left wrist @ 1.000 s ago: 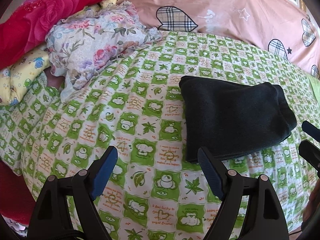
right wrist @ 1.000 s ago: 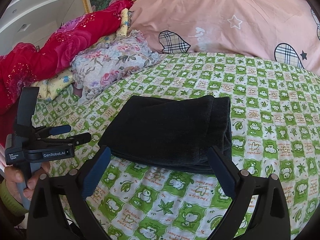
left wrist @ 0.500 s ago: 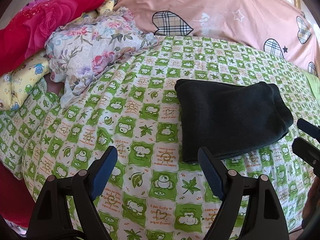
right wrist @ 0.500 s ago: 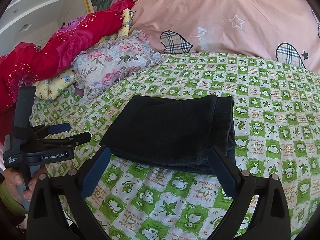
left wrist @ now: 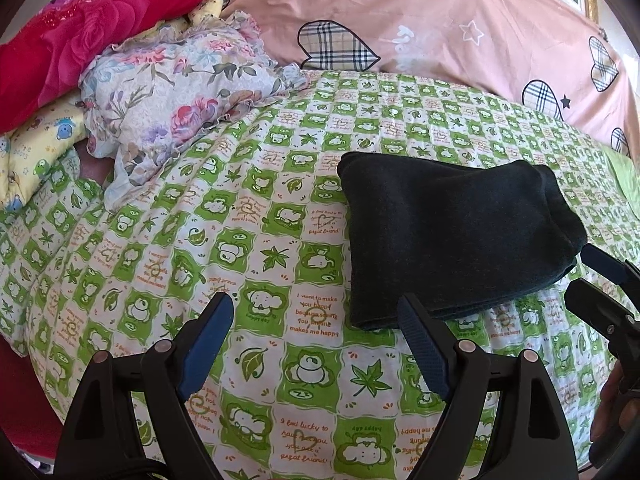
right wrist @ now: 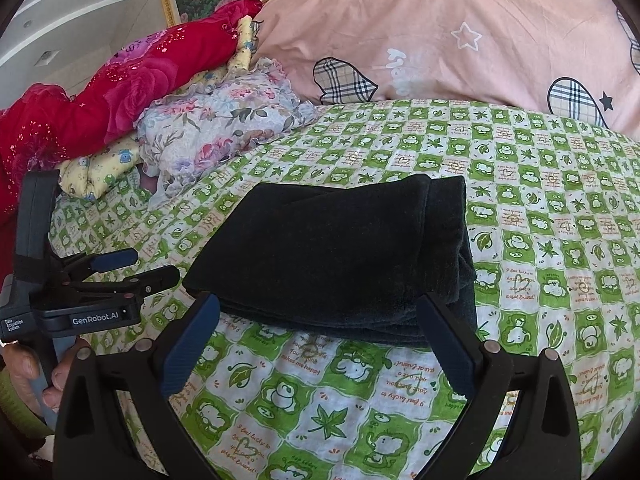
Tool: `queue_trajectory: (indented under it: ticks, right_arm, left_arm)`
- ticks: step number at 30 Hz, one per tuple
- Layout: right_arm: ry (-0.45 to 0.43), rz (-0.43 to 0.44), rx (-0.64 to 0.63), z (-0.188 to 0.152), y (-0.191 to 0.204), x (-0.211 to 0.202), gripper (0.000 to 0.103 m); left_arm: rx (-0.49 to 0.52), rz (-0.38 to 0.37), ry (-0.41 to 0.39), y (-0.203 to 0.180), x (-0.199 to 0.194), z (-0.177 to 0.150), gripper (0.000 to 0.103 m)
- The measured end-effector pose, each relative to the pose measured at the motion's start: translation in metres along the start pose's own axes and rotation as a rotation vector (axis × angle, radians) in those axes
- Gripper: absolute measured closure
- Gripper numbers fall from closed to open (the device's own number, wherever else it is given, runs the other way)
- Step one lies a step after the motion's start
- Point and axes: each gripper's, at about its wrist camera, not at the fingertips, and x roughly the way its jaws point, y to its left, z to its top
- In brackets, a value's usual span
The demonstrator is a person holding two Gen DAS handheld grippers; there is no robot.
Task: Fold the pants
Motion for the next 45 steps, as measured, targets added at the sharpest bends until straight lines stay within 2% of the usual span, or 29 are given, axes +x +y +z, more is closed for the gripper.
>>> queue_trajectory:
  ticks: [10, 45]
  right_arm:
    - [-0.029, -0.013, -0.026, -0.006, 0.000, 0.005, 0.001]
    - [-0.055, -0.026, -0.054, -0.009, 0.007, -0.001, 0.001]
  left_arm:
    - [0.018, 0.014, -0.005, -0.009, 0.008, -0.003, 0.018]
    - [0.022, 0.001, -0.026, -0.012, 0.002, -0.006, 0.018]
